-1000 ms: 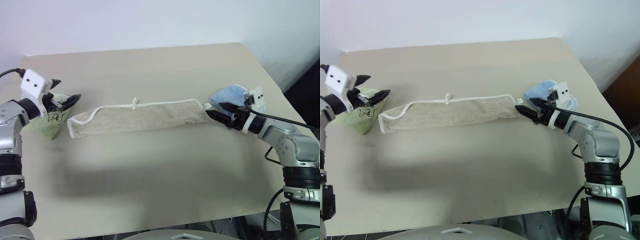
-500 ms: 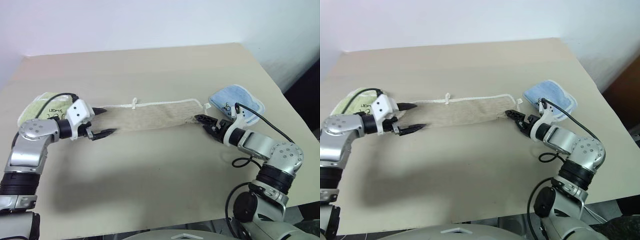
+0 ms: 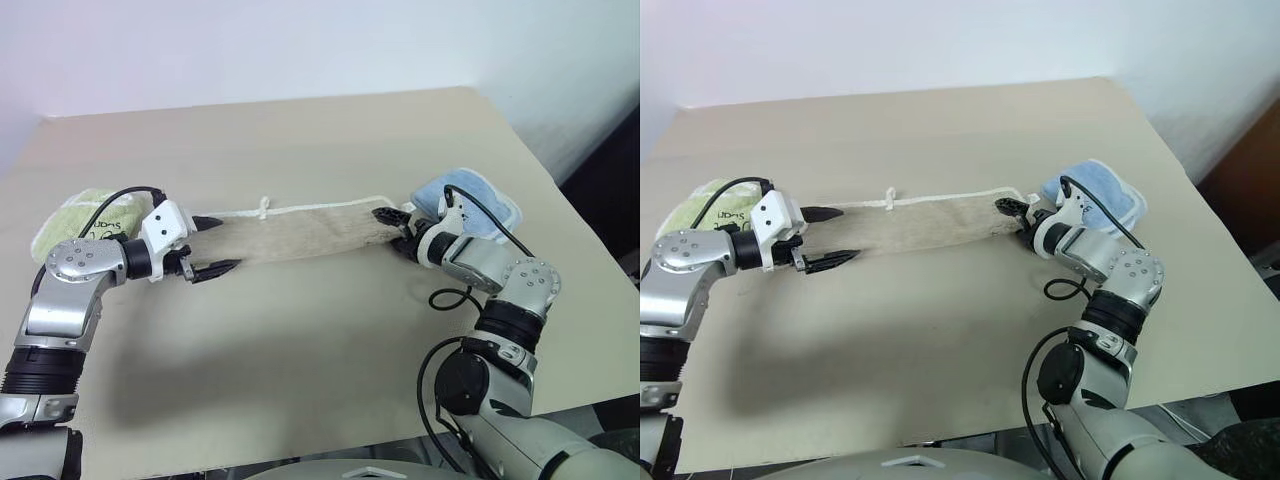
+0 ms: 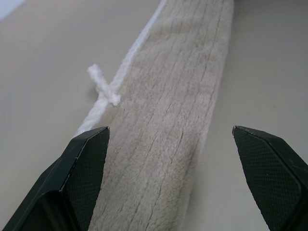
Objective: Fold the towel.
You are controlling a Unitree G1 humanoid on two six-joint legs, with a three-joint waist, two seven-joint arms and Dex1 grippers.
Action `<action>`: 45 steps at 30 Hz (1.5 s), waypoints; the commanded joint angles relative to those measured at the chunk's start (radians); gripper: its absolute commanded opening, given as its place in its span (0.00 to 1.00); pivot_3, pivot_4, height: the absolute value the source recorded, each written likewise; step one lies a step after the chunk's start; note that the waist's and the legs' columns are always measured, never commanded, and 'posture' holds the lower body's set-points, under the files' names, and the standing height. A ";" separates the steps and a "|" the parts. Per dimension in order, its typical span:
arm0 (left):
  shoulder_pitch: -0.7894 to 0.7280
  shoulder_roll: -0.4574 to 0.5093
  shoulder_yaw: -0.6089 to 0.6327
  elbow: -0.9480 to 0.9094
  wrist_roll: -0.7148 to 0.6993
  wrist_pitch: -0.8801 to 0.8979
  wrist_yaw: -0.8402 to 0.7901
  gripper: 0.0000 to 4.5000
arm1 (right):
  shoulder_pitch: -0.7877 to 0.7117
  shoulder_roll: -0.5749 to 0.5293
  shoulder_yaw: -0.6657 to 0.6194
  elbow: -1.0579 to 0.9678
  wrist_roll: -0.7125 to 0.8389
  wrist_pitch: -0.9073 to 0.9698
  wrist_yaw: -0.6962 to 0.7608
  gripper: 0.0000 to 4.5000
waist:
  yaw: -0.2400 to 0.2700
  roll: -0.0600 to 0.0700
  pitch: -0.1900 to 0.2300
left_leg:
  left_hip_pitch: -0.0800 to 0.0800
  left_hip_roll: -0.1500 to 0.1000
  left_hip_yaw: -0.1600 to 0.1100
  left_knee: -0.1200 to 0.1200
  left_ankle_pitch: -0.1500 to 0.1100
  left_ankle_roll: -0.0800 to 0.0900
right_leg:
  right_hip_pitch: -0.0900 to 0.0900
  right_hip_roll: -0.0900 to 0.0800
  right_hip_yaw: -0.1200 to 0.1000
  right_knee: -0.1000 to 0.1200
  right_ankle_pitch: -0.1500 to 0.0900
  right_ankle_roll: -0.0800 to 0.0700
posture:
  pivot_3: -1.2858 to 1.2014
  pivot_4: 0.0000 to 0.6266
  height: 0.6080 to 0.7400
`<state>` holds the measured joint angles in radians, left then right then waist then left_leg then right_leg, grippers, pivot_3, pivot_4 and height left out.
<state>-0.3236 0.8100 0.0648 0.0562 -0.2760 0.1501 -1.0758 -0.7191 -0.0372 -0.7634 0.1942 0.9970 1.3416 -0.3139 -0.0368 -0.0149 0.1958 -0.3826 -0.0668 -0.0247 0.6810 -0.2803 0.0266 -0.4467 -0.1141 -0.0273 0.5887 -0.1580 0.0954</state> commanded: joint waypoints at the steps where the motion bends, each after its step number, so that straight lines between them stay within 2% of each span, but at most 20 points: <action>1: 0.024 -0.007 0.025 -0.065 -0.031 0.012 0.007 0.96 | -0.012 -0.022 -0.028 0.030 -0.011 -0.077 -0.042 0.80 | -0.004 0.001 0.000 | 0.001 0.002 -0.001 0.000 0.000 0.000 | 0.004 0.002 -0.001 -0.006 -0.002 -0.002 | 0.52 0.24 0.93; 5: 0.044 -0.010 0.021 -0.092 -0.041 0.025 0.006 0.96 | -0.010 -0.043 -0.025 0.017 0.020 -0.091 -0.046 0.48 | 0.000 0.002 0.001 | -0.002 0.003 -0.001 -0.001 0.000 0.000 | 0.002 0.002 -0.002 -0.009 -0.001 -0.004 | 0.52 0.24 0.93; 11: 0.043 -0.021 0.009 -0.089 -0.034 0.020 0.012 0.96 | -0.015 -0.079 -0.028 0.008 0.044 -0.127 -0.047 0.02 | 0.001 0.002 0.001 | -0.011 0.002 0.001 -0.005 0.000 0.000 | -0.010 0.002 -0.001 -0.007 0.002 0.000 | 0.52 0.24 0.93; 16: 0.039 -0.026 0.009 -0.082 -0.028 0.015 0.011 0.96 | -0.015 -0.156 -0.009 -0.031 0.067 -0.122 -0.008 0.01 | 0.003 0.002 0.001 | -0.011 0.002 0.001 -0.008 0.000 0.000 | -0.011 0.002 -0.001 -0.008 0.002 0.000 | 0.52 0.24 0.93; 20: 0.044 -0.023 0.012 -0.079 -0.027 0.008 0.008 0.96 | -0.046 -0.311 0.076 -0.056 0.027 -0.142 0.128 0.01 | 0.011 0.004 0.002 | -0.011 0.002 0.002 -0.008 0.000 0.001 | -0.011 0.002 -0.001 -0.009 0.001 0.000 | 0.52 0.24 0.93; 23: 0.041 -0.027 0.009 -0.072 -0.023 0.003 0.010 0.96 | -0.048 -0.423 0.262 -0.146 -0.028 -0.148 0.301 0.01 | 0.017 0.004 0.002 | -0.011 0.002 0.002 -0.009 0.000 0.001 | -0.011 0.002 -0.001 -0.009 0.001 0.000 | 0.52 0.24 0.93; 27: 0.035 -0.035 0.002 -0.070 -0.019 -0.001 0.014 0.96 | -0.035 -0.503 0.492 -0.251 -0.110 -0.198 0.499 0.01 | 0.016 0.004 0.002 | -0.010 0.005 0.004 -0.010 0.000 0.001 | -0.011 0.005 -0.001 -0.010 0.001 0.000 | 0.52 0.24 0.93; 30: 0.030 -0.044 -0.003 -0.070 -0.018 0.000 0.018 0.96 | -0.025 -0.556 0.719 -0.352 -0.214 -0.279 0.670 0.01 | 0.021 0.004 0.002 | -0.010 0.007 0.004 -0.010 0.000 0.001 | -0.011 0.007 -0.001 -0.010 0.001 0.000 | 0.52 0.24 0.93; 34: 0.023 -0.059 -0.010 -0.073 -0.017 0.004 0.029 0.96 | -0.052 -0.534 0.972 -0.341 -0.396 -0.420 0.797 0.01 | 0.023 0.003 0.002 | -0.010 0.008 0.004 -0.010 0.000 0.001 | -0.011 0.008 -0.001 -0.011 0.001 0.000 | 0.52 0.24 0.93; 37: 0.029 -0.072 -0.007 -0.091 -0.021 0.014 0.043 0.96 | -0.063 -0.507 1.087 -0.296 -0.507 -0.502 0.857 0.01 | 0.024 0.003 0.002 | -0.010 0.007 0.004 -0.010 0.000 0.001 | -0.012 0.007 -0.001 -0.011 0.001 0.000 | 0.52 0.24 0.93; 40: 0.049 -0.079 0.004 -0.115 -0.029 0.026 0.061 0.96 | -0.064 -0.472 1.121 -0.256 -0.569 -0.546 0.882 0.01 | 0.027 0.003 0.002 | -0.011 0.007 0.003 -0.010 0.000 0.000 | -0.013 0.007 -0.001 -0.011 0.001 -0.001 | 0.52 0.24 0.93; 43: 0.071 -0.082 0.016 -0.140 -0.039 0.041 0.080 0.96 | -0.064 -0.441 1.099 -0.226 -0.594 -0.557 0.891 0.01 | 0.026 0.003 0.002 | -0.011 0.006 0.004 -0.010 0.000 0.000 | -0.013 0.006 -0.001 -0.011 0.002 -0.001 | 0.52 0.24 0.93; 44: 0.083 -0.083 0.021 -0.155 -0.045 0.048 0.086 0.96 | -0.059 -0.438 1.089 -0.231 -0.587 -0.551 0.907 0.12 | 0.026 0.003 0.002 | -0.011 0.006 0.003 -0.010 0.000 0.000 | -0.013 0.006 -0.001 -0.011 0.002 -0.001 | 0.52 0.24 0.93; 45: 0.096 -0.085 0.027 -0.172 -0.050 0.056 0.094 0.96 | -0.050 -0.442 1.079 -0.245 -0.576 -0.541 0.927 0.16 | 0.026 0.003 0.002 | -0.011 0.006 0.003 -0.010 0.000 0.000 | -0.013 0.006 -0.001 -0.011 0.002 -0.001 | 0.52 0.24 0.93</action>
<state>-0.2393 0.7268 0.0567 -0.0643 -0.2981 0.1962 -0.9956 -0.7597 -0.4801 0.3654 -0.0169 0.4114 0.8066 0.5850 -0.0110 -0.0118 0.1979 -0.3937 -0.0605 -0.0213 0.6705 -0.2806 0.0265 -0.4601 -0.1084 -0.0284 0.5776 -0.1563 0.0944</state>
